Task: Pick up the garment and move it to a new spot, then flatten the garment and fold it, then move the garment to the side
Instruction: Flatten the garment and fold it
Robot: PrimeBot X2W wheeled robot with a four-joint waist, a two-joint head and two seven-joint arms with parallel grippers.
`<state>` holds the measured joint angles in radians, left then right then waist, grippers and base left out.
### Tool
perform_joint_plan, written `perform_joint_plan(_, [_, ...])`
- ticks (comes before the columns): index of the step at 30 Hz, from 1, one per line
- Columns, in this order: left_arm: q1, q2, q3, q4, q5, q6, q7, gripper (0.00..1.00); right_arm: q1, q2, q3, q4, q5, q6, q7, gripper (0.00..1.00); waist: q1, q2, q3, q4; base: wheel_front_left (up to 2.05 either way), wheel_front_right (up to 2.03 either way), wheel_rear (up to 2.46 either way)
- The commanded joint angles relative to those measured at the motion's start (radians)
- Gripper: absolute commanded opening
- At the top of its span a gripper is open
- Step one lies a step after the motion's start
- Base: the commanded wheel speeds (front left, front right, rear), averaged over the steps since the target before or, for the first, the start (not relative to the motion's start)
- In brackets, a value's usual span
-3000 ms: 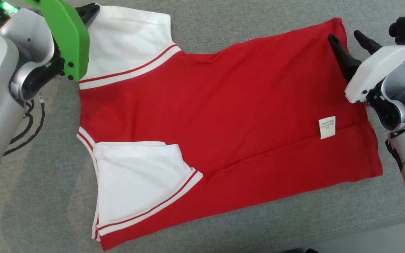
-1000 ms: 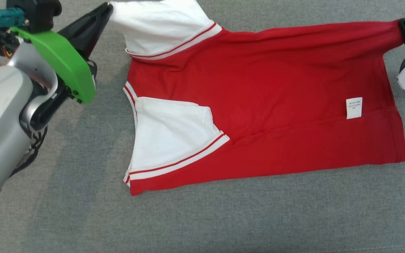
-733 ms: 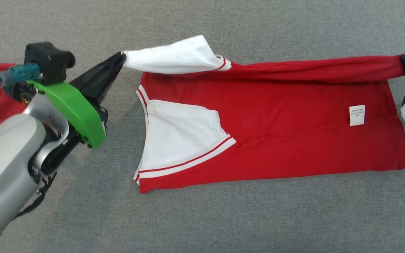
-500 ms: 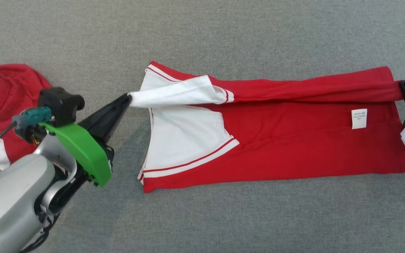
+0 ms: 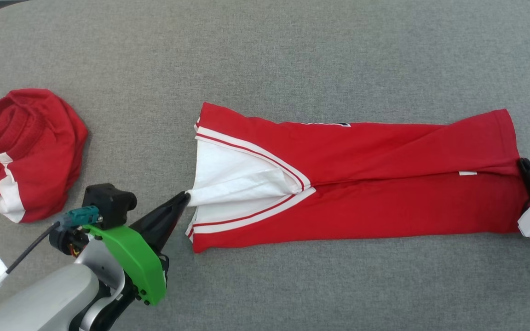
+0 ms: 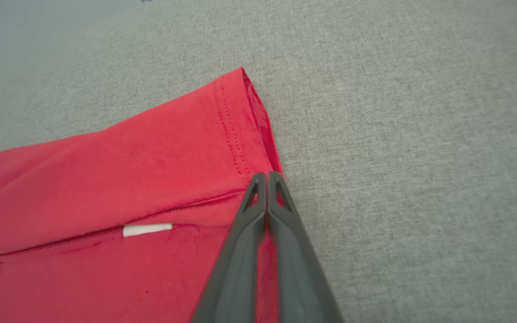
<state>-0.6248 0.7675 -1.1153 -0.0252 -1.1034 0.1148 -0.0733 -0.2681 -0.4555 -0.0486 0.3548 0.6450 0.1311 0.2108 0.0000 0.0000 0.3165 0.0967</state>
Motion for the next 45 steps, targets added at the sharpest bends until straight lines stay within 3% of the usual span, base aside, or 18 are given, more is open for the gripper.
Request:
perform_joint_plan(1, [0.020,-0.010,-0.008,0.017,0.010,0.005,-0.004,0.49,0.014,0.008,-0.014,0.000,-0.019,-0.001,-0.010,1.00,0.0000,0.0000,-0.009,-0.001,0.00,0.00,0.00])
perform_joint_plan(2, [0.022,-0.019,-0.007,0.031,0.020,0.013,-0.020,1.00,0.017,0.017,-0.022,0.001,-0.029,-0.001,-0.022,1.00,0.0000,0.0000,-0.018,-0.002,0.00,0.00,0.00])
perform_joint_plan(7, [0.076,-0.079,0.031,0.095,0.021,0.062,-0.142,1.00,0.049,0.048,-0.031,-0.018,-0.070,0.000,-0.101,1.00,0.0000,0.0000,-0.084,-0.013,0.00,0.00,0.00])
perform_joint_plan(11, [0.158,-0.152,0.117,0.132,0.059,0.119,-0.191,1.00,0.102,0.084,-0.024,-0.017,-0.099,0.000,-0.204,1.00,0.0000,0.0000,-0.151,-0.024,0.00,0.00,0.00])
perform_joint_plan(16, [0.334,-0.280,0.336,0.089,0.293,0.204,-0.190,1.00,0.168,0.150,-0.028,0.017,-0.139,0.000,-0.346,1.00,0.0000,0.0000,-0.225,-0.033,0.00,0.00,0.00])
perform_joint_plan(19, [0.437,-0.351,0.442,0.051,0.424,0.221,-0.191,1.00,0.188,0.180,-0.030,0.055,-0.148,0.000,-0.393,1.00,0.0000,0.0000,-0.248,-0.034,0.00,0.00,0.00])
perform_joint_plan(24, [0.599,-0.459,0.545,0.012,0.612,0.205,-0.191,1.00,0.203,0.210,-0.044,0.121,-0.133,0.000,-0.416,1.00,0.0000,0.0000,-0.275,-0.019,0.00,0.00,0.00])
perform_joint_plan(30, [0.692,-0.537,0.596,0.010,0.766,0.166,-0.191,1.00,0.147,0.197,-0.074,0.213,-0.167,0.000,-0.402,1.00,0.0000,0.0000,-0.284,0.029,0.00,0.00,0.00])
perform_joint_plan(35, [0.716,-0.570,0.615,0.031,0.859,0.135,-0.191,1.00,0.070,0.179,-0.106,0.332,-0.190,0.000,-0.349,1.00,0.0000,0.0000,-0.289,0.083,0.00,0.00,0.00])
perform_joint_plan(45, [0.714,-0.616,0.636,0.049,0.942,0.063,-0.191,1.00,-0.069,0.127,-0.188,0.538,-0.238,0.000,-0.284,1.00,0.0000,0.0000,-0.248,0.158,0.00,0.00,0.00])
